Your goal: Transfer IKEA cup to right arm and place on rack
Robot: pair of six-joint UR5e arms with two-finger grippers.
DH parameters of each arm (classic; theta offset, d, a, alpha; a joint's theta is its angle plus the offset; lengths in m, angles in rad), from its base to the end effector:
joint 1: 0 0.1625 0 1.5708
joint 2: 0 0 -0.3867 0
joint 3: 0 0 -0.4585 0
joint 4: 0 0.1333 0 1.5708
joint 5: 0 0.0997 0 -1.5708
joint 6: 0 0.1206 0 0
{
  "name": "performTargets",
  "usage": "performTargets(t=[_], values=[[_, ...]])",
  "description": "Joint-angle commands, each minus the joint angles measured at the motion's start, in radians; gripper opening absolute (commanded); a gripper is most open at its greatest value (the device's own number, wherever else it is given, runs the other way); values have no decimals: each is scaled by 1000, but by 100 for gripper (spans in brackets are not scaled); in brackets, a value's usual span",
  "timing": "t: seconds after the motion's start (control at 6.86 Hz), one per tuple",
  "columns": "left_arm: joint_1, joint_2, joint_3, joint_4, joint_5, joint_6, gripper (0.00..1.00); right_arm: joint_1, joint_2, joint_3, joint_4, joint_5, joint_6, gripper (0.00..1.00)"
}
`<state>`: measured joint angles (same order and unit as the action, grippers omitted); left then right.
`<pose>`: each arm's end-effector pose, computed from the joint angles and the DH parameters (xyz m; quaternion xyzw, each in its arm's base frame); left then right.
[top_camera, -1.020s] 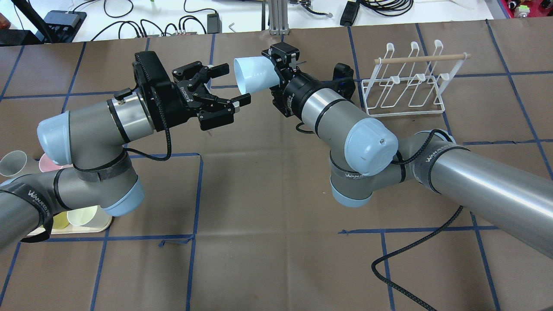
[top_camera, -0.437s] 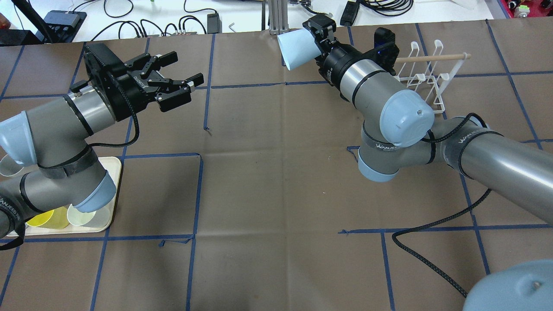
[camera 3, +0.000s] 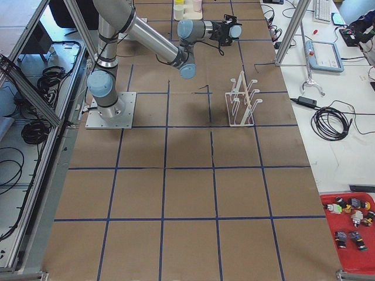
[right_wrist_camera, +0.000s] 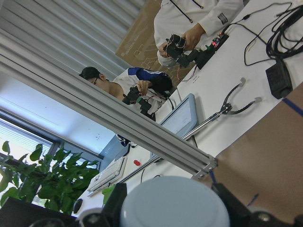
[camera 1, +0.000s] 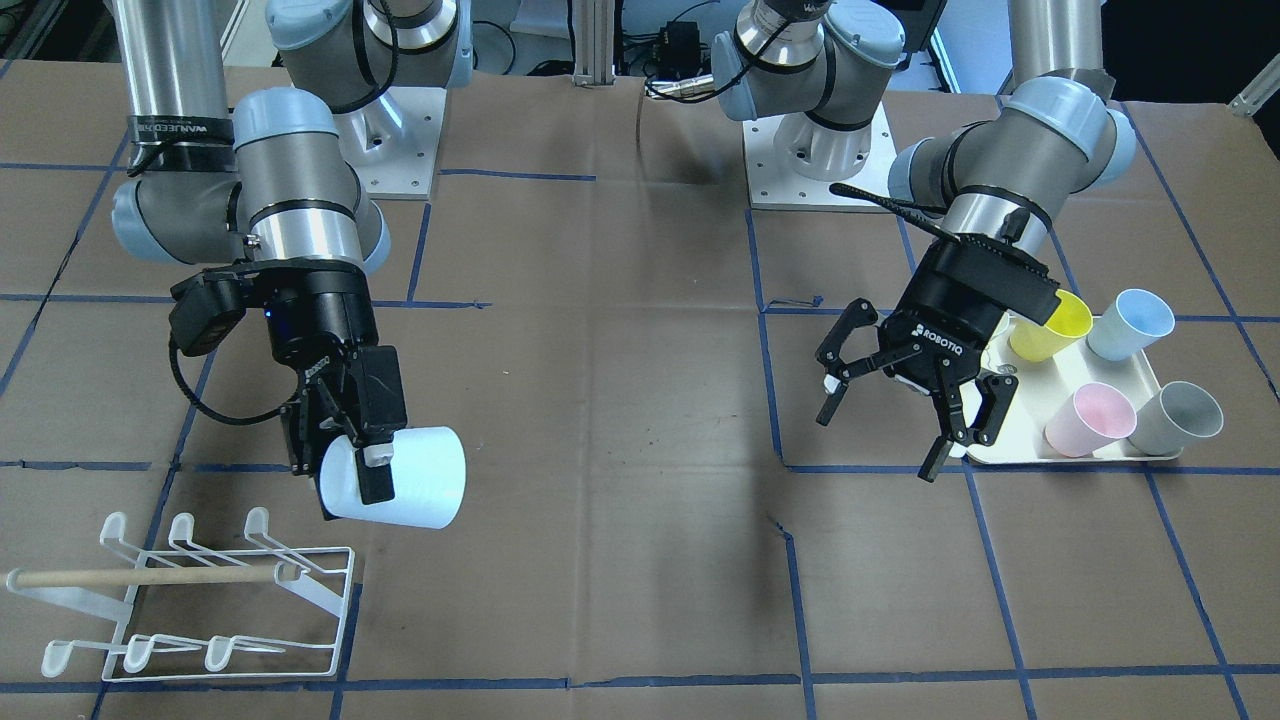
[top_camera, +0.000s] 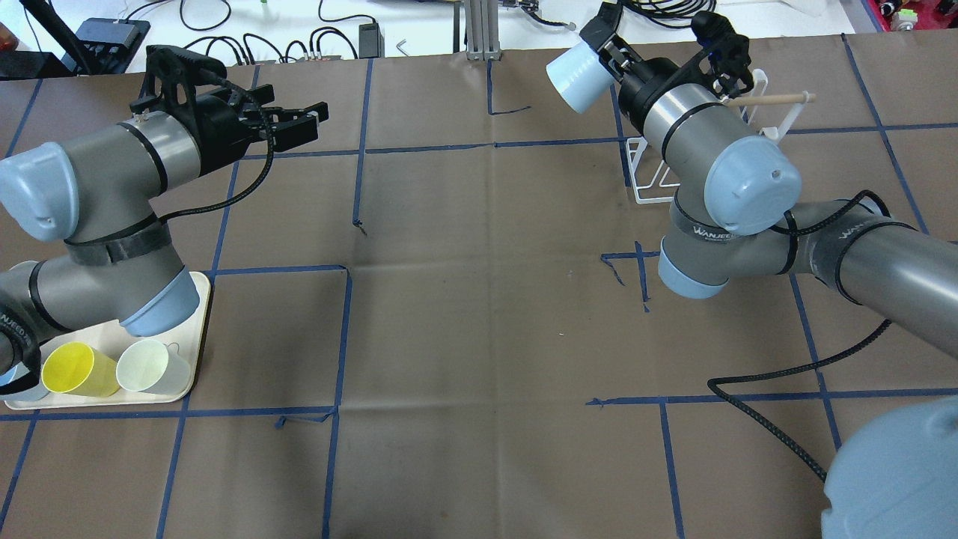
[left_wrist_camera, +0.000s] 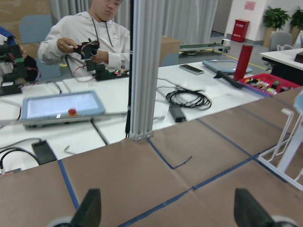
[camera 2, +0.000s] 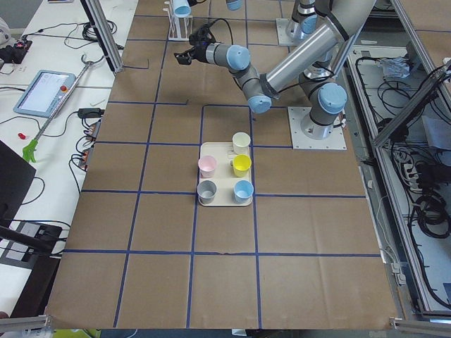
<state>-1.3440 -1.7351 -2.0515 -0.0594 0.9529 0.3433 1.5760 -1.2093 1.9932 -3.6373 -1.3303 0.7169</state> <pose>-0.0700 -0.6002 0.2807 -0.1778 -0.8558 0.4614 0.1524 0.1652 -0.6012 0.2628 0.2099 0.7707 -0.5217 0.2997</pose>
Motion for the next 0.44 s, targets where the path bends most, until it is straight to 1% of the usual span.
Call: performTargets(t=[0.0,0.15,0.29], values=[[-131,3,217,-428,337,-30,99,-40,39,-54,8,-70,-404,8],[-170,5,320,-630,437,-105,99,-66,71,-107,8,-70,-579,8],[-202,9,397,-821,501,-180,99,-85,112,-150,-1,-70,-667,8]])
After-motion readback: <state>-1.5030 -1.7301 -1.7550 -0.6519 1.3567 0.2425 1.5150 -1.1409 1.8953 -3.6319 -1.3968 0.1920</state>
